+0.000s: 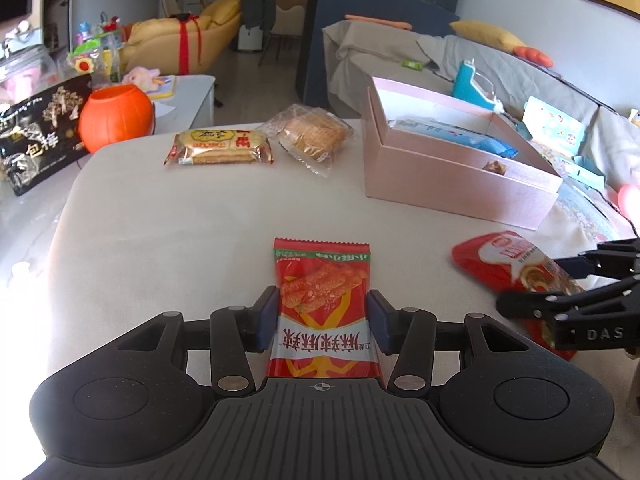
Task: Organize snacks
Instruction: 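Carry both red packets over the pink box and open both grippers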
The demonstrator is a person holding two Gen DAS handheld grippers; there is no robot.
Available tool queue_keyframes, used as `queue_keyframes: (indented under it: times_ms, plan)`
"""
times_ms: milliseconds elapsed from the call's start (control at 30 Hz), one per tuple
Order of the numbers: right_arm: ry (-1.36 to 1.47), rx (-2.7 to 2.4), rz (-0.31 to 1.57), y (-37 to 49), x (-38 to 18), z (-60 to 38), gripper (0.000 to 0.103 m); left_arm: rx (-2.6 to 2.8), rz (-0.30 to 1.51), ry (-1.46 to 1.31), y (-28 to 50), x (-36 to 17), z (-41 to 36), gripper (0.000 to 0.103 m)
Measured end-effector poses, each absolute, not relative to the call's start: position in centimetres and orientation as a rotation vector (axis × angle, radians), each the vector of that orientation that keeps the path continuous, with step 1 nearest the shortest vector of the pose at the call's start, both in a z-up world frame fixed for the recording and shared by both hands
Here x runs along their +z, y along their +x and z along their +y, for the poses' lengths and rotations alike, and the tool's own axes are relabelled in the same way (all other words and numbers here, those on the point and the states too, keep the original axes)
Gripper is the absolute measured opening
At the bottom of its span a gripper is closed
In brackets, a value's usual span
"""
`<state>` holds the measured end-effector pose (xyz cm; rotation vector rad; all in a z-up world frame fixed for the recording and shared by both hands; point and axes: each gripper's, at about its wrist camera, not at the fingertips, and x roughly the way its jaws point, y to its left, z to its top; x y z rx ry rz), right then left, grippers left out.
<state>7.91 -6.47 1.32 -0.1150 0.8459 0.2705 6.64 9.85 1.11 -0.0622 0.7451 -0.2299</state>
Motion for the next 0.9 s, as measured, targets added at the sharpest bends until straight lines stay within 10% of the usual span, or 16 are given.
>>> queue_keyframes:
  times_ms: [500, 633, 900]
  plan:
    - [0.062, 0.238, 0.455, 9.2, 19.1, -12.2, 0.062, -0.570, 0.402, -0.089, 12.2, 16.7, 5.0, 0.054]
    - [0.057, 0.194, 0.466, 15.1, 21.6, -12.4, 0.084, -0.607, 0.507, -0.197, 19.9, 13.8, 2.1, 0.057]
    - [0.116, 0.118, 0.595, 19.4, 14.9, -14.2, 0.086, -0.568, 0.570, -0.242, 23.2, 8.7, 4.8, 0.052]
